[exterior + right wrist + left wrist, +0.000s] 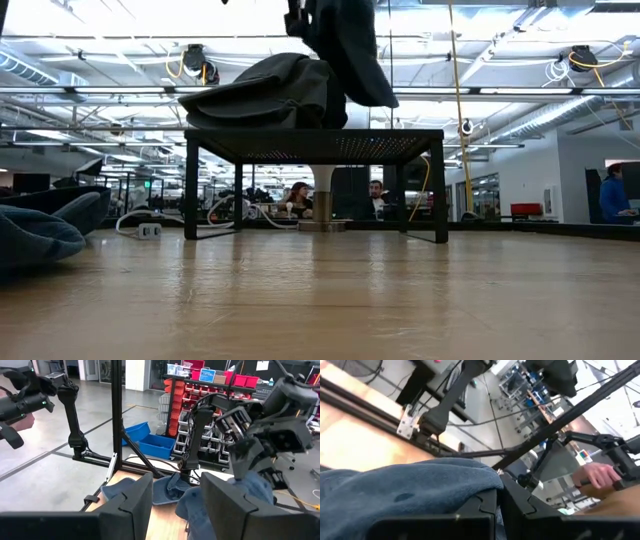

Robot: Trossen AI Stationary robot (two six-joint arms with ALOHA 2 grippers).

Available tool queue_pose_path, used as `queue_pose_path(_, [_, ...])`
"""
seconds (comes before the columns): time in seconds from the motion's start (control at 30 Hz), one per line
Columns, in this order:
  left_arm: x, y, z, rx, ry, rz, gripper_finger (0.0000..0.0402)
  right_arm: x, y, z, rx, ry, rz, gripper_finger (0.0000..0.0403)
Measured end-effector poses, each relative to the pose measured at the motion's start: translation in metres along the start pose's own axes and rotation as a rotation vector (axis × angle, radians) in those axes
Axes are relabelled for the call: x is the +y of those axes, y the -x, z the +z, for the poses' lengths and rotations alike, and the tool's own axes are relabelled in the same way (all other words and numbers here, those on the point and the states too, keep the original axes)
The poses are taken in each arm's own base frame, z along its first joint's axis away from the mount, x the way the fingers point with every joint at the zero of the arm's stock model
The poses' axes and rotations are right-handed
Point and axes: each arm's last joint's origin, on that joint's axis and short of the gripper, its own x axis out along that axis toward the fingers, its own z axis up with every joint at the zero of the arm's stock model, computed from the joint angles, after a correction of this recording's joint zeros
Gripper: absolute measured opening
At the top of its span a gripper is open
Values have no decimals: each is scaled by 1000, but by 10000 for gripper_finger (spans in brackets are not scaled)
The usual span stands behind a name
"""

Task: Pick & Place hat
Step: Put the top right blue cap on the shelf

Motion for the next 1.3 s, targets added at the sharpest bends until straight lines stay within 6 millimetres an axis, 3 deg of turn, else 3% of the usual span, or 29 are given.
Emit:
queue_pose_path(0.23, [25,-14,-5,44,17,24,6,-2,-8,-2,18,17,0,161])
queue_pose_path(0.67, [29,-17,-6,100,-112,-102,4,-7,-23,-7,58,15,7,162])
queue_pose_path(0.9, [49,-27,-11,140,-81,-97,4,-8,-26,-7,55,17,6,158])
queue_pose_path(1.3, [65,-38,-3,63,-196,-100,5,-8,-26,-3,22,27,2,156])
